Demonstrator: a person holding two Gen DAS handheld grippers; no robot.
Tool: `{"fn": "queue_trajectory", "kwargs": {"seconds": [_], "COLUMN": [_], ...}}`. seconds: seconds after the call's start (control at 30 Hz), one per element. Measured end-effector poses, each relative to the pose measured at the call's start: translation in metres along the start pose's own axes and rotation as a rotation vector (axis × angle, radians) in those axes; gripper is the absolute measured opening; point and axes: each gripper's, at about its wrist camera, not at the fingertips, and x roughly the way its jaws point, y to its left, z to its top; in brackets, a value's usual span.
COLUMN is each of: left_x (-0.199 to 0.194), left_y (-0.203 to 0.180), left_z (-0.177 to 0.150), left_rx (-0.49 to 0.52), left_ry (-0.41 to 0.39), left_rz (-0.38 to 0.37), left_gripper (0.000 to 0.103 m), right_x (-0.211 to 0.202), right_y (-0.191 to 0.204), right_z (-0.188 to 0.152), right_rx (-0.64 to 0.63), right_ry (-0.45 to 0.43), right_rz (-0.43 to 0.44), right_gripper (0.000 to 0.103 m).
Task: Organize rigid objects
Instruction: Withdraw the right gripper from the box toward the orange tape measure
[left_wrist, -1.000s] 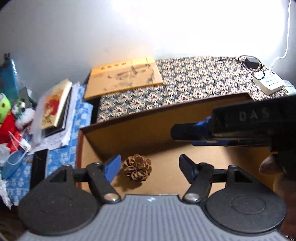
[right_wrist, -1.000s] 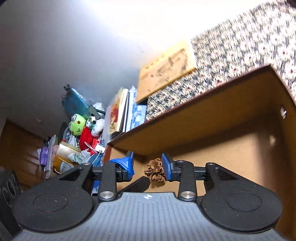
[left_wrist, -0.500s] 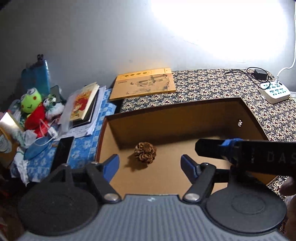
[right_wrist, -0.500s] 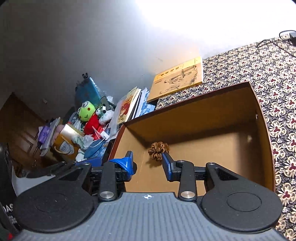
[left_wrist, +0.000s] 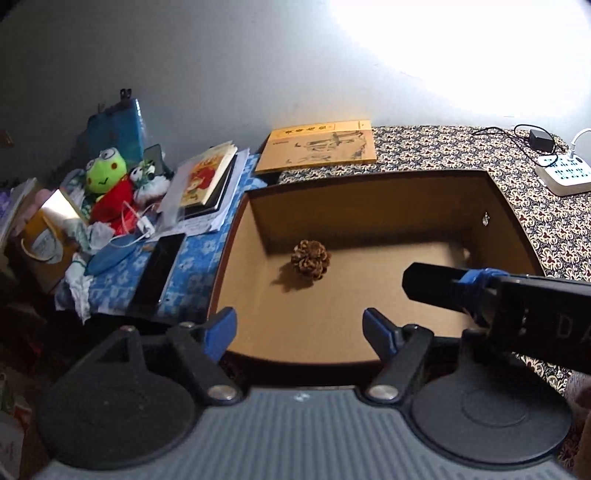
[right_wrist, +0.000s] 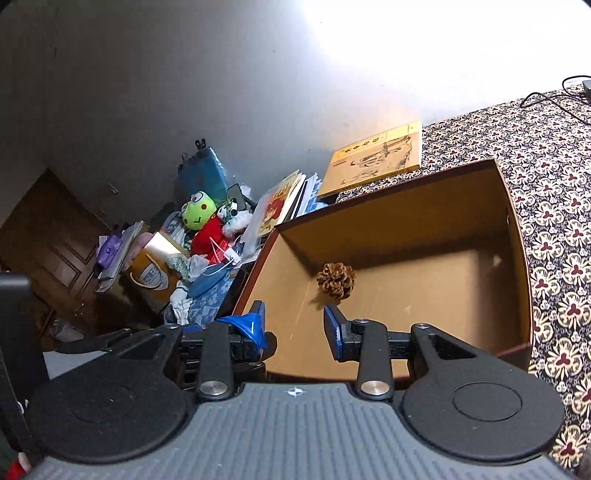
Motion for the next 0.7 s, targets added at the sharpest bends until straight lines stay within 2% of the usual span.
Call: {"fn": "queue_trajectory", "kwargs": {"seconds": [0.3, 0.47, 0.7], "left_x": [-0.01, -0.013, -0.013], "left_y": [-0.012, -0.021, -0.034], "left_z": [-0.019, -0.028, -0.039], "left_rx": [-0.018, -0.02, -0.012], "left_ry": [0.026, 0.042, 0.068], "left_rz": [0.045, 0.05, 0.052], "left_gripper": [0.075, 0.075, 0.075], "right_x": [-0.016, -0.025, -0.035], "right_y": [-0.002, -0.01, -0.017], "right_z": [-0.015, -0.023, -0.037], "right_rx": [-0.016, 0.03, 0.01], "right_ry": [-0.001, -0.018, -0.02], "right_rz": [0.0, -0.006, -0.037], "right_gripper": [0.018, 0.018, 0.018]}}
